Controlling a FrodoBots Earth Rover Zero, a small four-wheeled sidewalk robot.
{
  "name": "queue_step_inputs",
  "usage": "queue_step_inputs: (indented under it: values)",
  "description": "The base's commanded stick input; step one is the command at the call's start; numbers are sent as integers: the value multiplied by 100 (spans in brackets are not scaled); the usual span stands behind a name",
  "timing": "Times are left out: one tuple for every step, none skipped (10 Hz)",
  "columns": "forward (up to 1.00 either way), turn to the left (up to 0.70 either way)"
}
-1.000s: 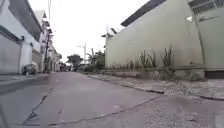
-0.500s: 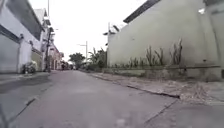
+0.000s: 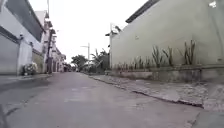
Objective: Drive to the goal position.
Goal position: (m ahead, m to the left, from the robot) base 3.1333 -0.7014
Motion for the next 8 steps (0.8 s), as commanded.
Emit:
queue_step_inputs:
  values:
    - [100,7]
    - [100,0]
    - [100,0]
    - [100,0]
    - [100,0]
    - [100,0]
    - [100,0]
    - [100,0]
